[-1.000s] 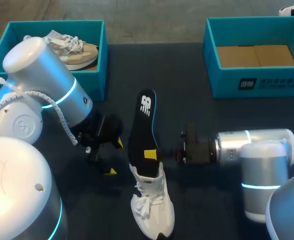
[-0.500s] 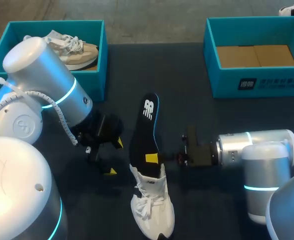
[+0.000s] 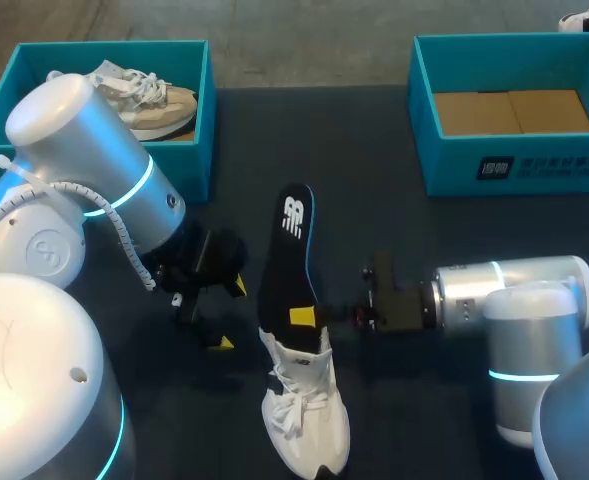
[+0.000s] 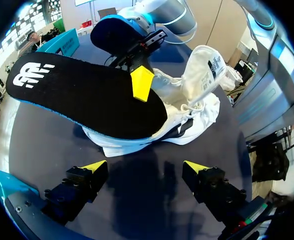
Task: Take the shoe out of the shoebox, open the shoe tongue, remove and reinsert the insole, then place the shoe into the shoebox
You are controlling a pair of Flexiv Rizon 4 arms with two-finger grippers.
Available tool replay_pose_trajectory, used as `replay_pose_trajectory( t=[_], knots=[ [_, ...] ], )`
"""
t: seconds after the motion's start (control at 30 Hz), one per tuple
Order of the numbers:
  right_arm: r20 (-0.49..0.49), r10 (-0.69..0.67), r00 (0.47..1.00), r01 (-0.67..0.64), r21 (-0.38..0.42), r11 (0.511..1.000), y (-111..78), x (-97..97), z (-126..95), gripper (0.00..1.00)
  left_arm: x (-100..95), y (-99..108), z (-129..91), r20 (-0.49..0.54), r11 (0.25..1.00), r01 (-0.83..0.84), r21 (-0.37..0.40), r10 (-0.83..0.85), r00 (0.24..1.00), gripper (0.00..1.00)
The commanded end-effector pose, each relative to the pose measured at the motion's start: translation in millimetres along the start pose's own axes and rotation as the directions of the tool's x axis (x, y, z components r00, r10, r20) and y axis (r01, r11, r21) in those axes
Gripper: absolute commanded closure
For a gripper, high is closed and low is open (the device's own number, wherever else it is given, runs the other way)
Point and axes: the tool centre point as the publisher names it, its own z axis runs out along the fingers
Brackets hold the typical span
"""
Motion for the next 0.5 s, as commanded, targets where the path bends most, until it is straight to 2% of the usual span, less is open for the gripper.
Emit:
replay_pose_trajectory(
  t=[0.03,0.4,0.5],
  knots=[
    [0.001,-0.001,1.000,0.001,0.007,1.000,-0.5,0.8,2.4,0.82,1.7,0.5,0.2,0.003,1.000,0.000,0.001,0.000,1.000,0.00],
    [0.000,-0.029,1.000,0.029,0.022,0.999,10.9,3.6,3.5,0.85,1.7,0.5,0.2,0.003,1.000,0.000,0.001,0.000,1.000,0.00],
    [-0.001,-0.037,0.999,0.037,0.027,0.999,14.8,4.1,3.5,0.82,1.7,0.5,0.2,0.003,1.000,0.000,0.001,0.000,1.000,0.00]
  ],
)
